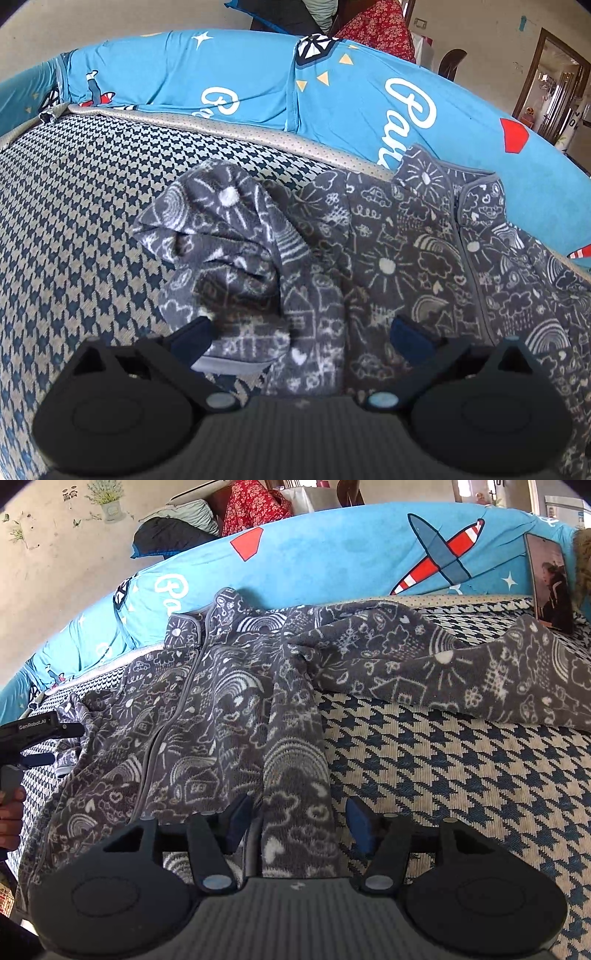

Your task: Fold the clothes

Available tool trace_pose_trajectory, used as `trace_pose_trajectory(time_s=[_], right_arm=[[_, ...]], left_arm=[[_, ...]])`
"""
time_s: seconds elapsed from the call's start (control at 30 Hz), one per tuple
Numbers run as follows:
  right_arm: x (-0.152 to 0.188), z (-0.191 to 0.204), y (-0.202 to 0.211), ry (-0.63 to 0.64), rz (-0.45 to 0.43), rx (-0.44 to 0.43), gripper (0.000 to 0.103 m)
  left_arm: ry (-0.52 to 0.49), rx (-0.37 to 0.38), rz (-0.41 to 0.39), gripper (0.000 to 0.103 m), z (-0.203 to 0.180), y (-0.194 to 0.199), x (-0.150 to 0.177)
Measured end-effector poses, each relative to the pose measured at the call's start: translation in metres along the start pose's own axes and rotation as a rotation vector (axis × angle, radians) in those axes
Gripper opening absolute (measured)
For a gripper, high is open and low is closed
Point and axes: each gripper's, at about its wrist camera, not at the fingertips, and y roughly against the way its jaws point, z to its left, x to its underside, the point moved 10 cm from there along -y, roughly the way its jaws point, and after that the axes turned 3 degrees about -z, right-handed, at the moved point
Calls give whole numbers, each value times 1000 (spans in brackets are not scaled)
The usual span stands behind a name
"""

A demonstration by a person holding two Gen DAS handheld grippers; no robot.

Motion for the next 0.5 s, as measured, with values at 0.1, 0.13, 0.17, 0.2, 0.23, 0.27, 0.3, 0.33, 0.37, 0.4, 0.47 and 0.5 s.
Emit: trace_pose_trajectory(time_s=[0.1, 0.13, 0.17, 0.2, 0.23, 0.27, 0.3, 0.33, 0.37, 0.4, 0.47, 0.5], right_arm=[[1, -1, -1, -13, 7, 0, 57], [1, -1, -2, -16, 9, 0, 58], [1, -1, -2, -17, 10, 2, 58], [2, -1, -3, -17, 12, 3, 59], [2, -1, -4, -18, 15, 5, 60], [3, 0, -5, -19, 17, 7, 60], [3, 0, -6, -19, 19, 9, 60], [3, 1, -6, -18, 20, 11, 60], [3, 1, -7, -14, 19, 13, 60], [3, 2, -8, -9, 18, 16, 60], [3, 5, -9, 4, 18, 21, 60], [3, 6, -10, 8, 17, 24, 60]], left_arm=[[-20, -30, 9, 103, 2, -10, -1], [-20, -34, 12, 103, 3, -13, -1], [-18, -36, 14, 102, 3, -15, -1], [-16, -38, 16, 101, 3, -17, -1], [-14, -39, 18, 101, 4, -20, -1], [-16, -43, 19, 98, 4, -21, -1], [-20, -48, 19, 95, 5, -23, -1], [-24, -53, 19, 92, 5, -24, -1], [-23, -58, 25, 87, 6, -26, -1], [-20, -58, 30, 81, 7, -27, 0], [-15, -56, 33, 79, 9, -29, 0], [-19, -58, 30, 77, 10, -29, 0]])
